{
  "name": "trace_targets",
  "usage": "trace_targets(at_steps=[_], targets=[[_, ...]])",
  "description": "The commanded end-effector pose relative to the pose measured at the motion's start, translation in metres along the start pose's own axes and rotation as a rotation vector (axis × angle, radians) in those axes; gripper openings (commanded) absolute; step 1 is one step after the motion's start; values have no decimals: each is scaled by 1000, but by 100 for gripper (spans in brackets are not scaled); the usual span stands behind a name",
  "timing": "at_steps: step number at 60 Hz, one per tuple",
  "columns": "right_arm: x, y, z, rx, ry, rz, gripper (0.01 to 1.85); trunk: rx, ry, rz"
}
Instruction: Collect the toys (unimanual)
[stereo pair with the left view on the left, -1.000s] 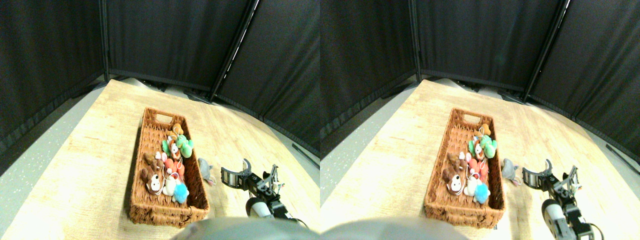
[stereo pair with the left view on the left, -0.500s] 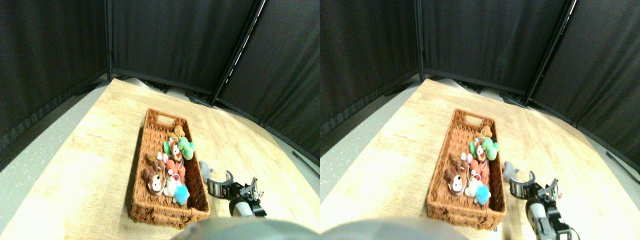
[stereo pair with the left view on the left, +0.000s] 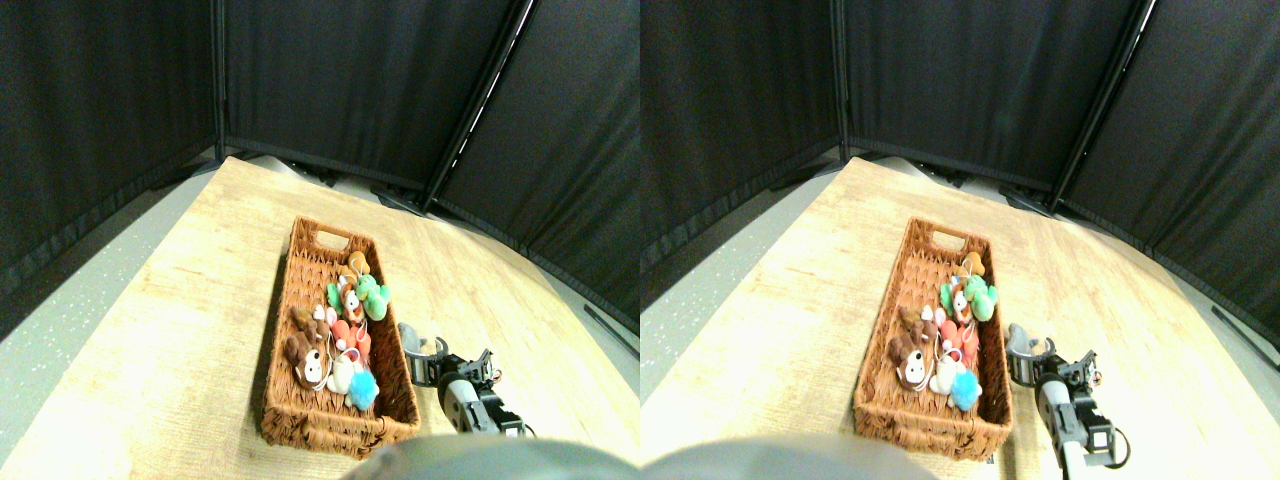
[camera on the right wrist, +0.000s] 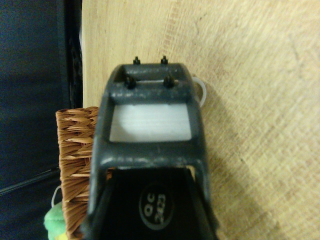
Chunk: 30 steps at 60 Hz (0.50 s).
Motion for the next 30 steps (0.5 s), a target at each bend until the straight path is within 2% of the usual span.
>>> trace_targets(at_steps=[1, 19, 27, 30], targets=[[7, 1, 2, -24, -11, -1, 73, -32, 24, 22], [13, -1, -9, -35, 34, -30, 62, -45, 29, 28], [14, -3, -13, -21, 53, -21, 59, -50, 27, 33], [17, -3, -14, -28, 59, -5, 53, -51, 24, 34]])
